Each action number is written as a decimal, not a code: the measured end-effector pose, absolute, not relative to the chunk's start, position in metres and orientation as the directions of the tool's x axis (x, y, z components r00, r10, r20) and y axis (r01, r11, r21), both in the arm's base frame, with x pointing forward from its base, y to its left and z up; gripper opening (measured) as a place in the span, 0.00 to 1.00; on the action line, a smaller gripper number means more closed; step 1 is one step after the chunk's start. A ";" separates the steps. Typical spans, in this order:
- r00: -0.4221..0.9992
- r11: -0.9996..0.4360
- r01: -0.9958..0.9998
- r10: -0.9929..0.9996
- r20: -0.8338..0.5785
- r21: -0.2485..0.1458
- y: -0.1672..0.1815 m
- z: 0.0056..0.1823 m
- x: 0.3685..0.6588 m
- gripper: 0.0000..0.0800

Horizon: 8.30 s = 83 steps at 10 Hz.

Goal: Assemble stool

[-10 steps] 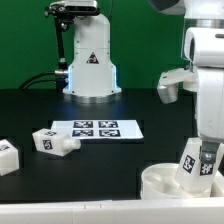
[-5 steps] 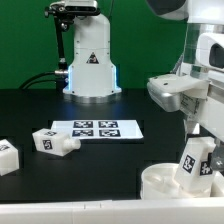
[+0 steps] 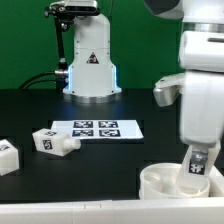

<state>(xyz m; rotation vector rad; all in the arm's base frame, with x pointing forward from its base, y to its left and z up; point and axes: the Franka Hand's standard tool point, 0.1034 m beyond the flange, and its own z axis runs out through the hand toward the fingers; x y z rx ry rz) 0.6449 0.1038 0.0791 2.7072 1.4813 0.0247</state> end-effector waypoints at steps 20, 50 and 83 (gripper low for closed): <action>0.620 -0.615 -0.781 -0.784 -0.014 -0.108 0.107 0.072 0.638 0.42; -0.442 0.446 0.895 0.892 -0.097 0.013 0.097 0.076 0.641 0.54; -0.152 0.167 -0.985 -0.959 -0.240 -0.042 0.128 0.077 0.639 0.48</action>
Offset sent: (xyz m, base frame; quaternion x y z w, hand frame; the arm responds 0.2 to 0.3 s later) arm 0.0000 0.0000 0.0000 0.0000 0.0000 0.1938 0.9810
